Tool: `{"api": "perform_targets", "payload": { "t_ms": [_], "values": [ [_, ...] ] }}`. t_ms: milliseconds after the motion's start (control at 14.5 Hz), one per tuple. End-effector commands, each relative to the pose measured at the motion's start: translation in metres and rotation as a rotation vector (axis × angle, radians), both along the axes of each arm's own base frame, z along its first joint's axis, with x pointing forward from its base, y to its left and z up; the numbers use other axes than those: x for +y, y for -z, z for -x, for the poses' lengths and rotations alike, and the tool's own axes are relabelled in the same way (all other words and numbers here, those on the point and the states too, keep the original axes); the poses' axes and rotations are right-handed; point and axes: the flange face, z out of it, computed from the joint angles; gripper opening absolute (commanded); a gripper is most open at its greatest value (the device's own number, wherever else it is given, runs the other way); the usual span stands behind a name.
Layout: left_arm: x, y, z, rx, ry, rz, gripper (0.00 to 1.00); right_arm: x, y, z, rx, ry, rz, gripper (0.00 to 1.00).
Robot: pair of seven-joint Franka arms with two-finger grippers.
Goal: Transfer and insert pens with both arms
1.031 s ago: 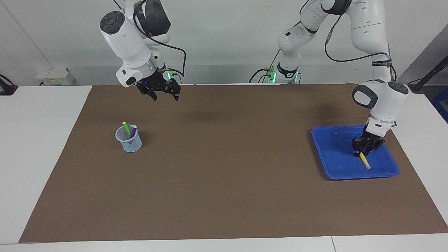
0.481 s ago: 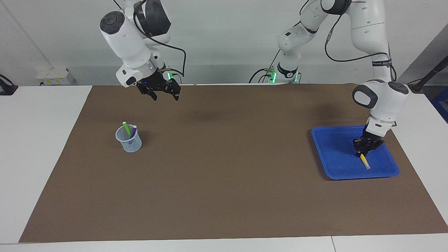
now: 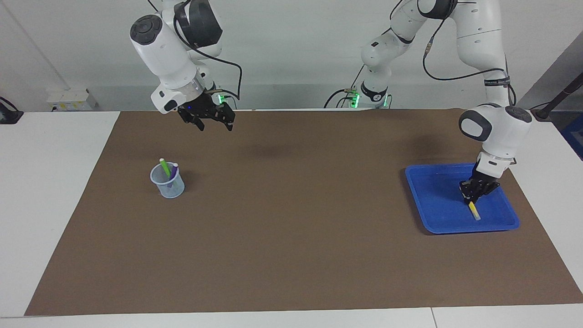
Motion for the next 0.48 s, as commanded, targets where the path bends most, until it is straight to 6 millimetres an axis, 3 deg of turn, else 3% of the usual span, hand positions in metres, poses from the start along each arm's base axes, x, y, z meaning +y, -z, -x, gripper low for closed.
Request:
{"api": "perform_targets", "payload": {
  "t_ms": [0, 412],
  "values": [
    [0.0061, 0.0011, -0.0046, -0.013, 0.004, -0.006, 0.13, 0.0006, 0.0005, 0.0012, -0.009, 0.032, -0.026, 1.00],
    [0.0062, 0.0011, -0.0046, -0.013, 0.004, -0.006, 0.07, 0.0006, 0.0005, 0.0012, -0.009, 0.032, -0.026, 1.00]
  ]
}}
